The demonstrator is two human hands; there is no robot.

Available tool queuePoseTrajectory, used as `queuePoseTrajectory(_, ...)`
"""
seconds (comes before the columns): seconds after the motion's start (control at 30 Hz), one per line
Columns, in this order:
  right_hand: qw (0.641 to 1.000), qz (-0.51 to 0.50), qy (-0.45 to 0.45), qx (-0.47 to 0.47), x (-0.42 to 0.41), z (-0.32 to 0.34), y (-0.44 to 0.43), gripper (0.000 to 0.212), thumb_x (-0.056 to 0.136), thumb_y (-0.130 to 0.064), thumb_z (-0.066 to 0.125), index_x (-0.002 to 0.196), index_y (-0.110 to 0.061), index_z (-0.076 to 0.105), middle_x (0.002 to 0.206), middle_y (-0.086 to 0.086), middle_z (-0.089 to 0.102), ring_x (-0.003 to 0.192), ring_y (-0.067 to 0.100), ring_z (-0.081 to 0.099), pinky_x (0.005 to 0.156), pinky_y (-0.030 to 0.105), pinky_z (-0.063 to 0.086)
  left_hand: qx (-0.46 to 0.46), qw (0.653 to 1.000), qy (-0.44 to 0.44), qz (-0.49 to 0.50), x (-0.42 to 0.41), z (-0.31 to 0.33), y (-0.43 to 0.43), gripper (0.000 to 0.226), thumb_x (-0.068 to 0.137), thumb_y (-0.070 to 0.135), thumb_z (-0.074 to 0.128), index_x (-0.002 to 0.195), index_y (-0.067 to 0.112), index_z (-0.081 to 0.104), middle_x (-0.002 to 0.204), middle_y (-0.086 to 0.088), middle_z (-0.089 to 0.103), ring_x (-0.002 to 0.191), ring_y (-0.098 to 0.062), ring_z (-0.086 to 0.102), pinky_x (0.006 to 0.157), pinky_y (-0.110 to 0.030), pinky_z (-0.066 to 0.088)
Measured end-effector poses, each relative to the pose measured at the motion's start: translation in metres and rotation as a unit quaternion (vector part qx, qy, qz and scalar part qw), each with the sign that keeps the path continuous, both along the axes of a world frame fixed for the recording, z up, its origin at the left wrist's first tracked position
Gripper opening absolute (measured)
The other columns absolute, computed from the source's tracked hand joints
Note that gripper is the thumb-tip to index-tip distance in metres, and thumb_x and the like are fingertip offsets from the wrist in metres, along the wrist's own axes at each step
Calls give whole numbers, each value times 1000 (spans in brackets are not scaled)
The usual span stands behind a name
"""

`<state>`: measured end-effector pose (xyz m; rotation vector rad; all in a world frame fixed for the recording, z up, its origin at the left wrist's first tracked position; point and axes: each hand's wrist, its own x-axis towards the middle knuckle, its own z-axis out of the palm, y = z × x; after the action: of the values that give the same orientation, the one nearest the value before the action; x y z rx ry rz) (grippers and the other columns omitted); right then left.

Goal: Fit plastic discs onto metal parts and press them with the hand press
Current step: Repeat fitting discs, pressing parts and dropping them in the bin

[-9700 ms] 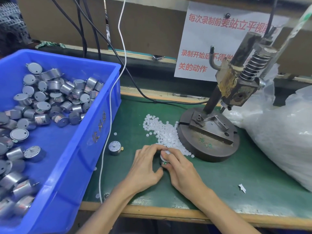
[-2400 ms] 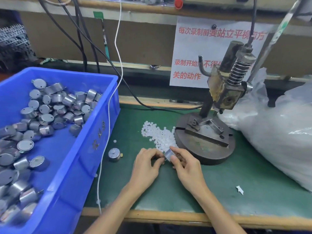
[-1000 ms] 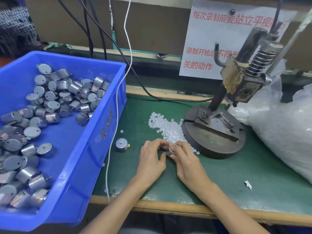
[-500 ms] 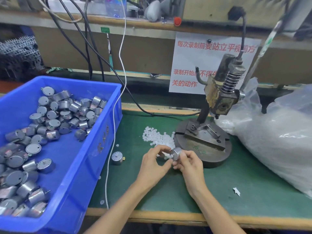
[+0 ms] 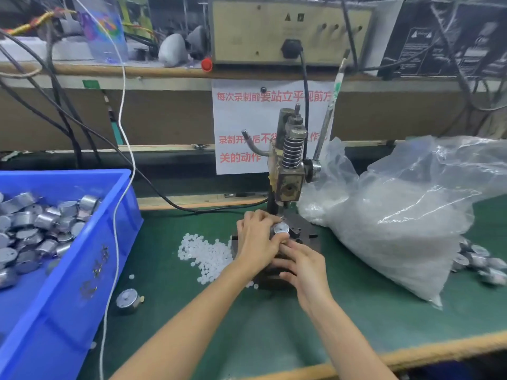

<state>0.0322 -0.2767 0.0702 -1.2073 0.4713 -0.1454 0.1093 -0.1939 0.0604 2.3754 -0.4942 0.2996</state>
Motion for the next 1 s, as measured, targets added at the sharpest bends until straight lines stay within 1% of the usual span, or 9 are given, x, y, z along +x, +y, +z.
queuePoseTrajectory(0.17,994,-65,-12,-85,-1,-6,-25,18,87,-1,54,92,-14,65,82,1,74,45,11,57,40,15,37,-12,1000,4,3,16,-7,-3,36,89,39,57,121,23,60,120,6,52,116,-13,38,91,-25,18)
queuePoseTrajectory(0.33,951,-135,-159,-229,28,47,-46,27,91,-3,49,86,-26,63,76,-13,68,53,3,54,51,18,45,-95,995,1,-1,18,-11,-1,28,81,33,69,104,18,66,107,5,64,105,-13,54,99,-31,30)
queuePoseTrajectory(0.47,918,-138,-237,-287,79,141,-72,38,93,-6,48,130,-13,52,87,-29,61,68,-1,60,62,15,49,-110,994,7,9,15,-8,-4,26,81,31,71,102,17,67,107,5,64,106,-13,53,97,-29,28)
queuePoseTrajectory(0.53,935,-64,-211,-278,98,175,-78,44,94,-6,48,137,-5,43,107,-17,60,74,4,63,58,14,46,-108,994,12,13,14,-7,-4,26,81,33,70,103,18,66,109,6,64,107,-13,53,95,-26,25)
queuePoseTrajectory(0.6,943,-18,-202,-266,103,186,-76,34,94,-8,51,128,-4,50,108,-1,60,72,7,60,60,18,46,-102,995,10,15,14,-7,-4,27,82,34,69,104,20,66,110,7,63,107,-12,52,92,-25,23)
queuePoseTrajectory(0.67,929,-72,-242,-272,92,178,-70,6,92,-10,56,96,-12,59,83,-8,57,68,3,51,66,22,45,-98,995,5,17,14,-8,-4,27,82,36,68,104,20,66,110,8,63,106,-12,52,91,-24,22)
queuePoseTrajectory(0.77,887,-160,-344,-264,61,139,-60,33,91,-10,55,64,-21,39,56,-17,40,54,0,35,59,18,35,-93,995,-7,19,15,-11,-4,27,83,37,68,104,20,66,110,8,63,105,-11,52,88,-22,20)
queuePoseTrajectory(0.87,871,-152,-404,-235,38,110,-50,29,92,-12,47,67,-22,35,59,-16,36,54,1,32,56,14,31,-96,995,-9,22,15,-13,-4,27,82,36,68,104,21,65,110,9,62,103,-11,50,86,-19,17)
queuePoseTrajectory(1.0,870,-183,-400,-221,44,117,-43,26,94,-16,45,70,-21,37,61,-12,36,54,0,32,57,14,32,-85,996,-10,23,16,-14,-4,27,83,39,66,105,23,65,111,9,61,104,-12,50,84,-22,18)
